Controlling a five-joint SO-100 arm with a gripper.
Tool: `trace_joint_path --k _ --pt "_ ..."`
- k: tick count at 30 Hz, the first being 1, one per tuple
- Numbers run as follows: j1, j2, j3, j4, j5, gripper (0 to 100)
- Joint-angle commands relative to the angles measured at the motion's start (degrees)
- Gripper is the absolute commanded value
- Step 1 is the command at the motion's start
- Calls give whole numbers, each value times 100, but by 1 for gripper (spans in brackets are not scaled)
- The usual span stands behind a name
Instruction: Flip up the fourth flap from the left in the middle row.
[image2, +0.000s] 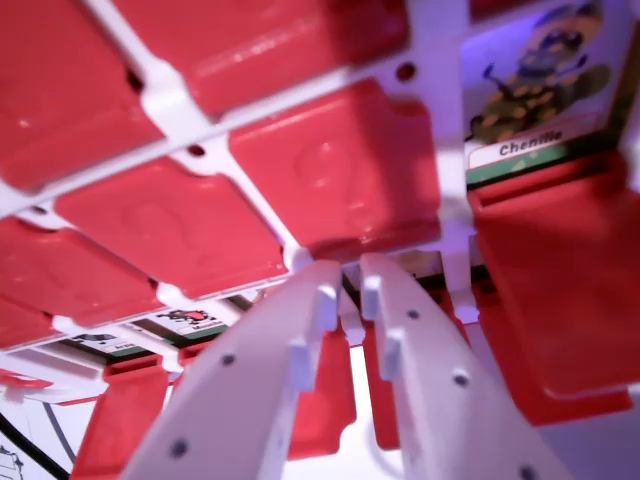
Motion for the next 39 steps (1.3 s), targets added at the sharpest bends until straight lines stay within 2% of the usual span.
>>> trace_joint_path --k 1,9,16,20,32,39 --pt "9 316 -712 -220 -79 2" --pt "18 457 -694 -53 -141 2" --pt "-88 1327 -123 193 -176 2" --pt "-141 2171 545 308 -264 2" --pt "-158 4887 2689 299 -1011 2" --pt "-149 6170 3683 281 -1292 2"
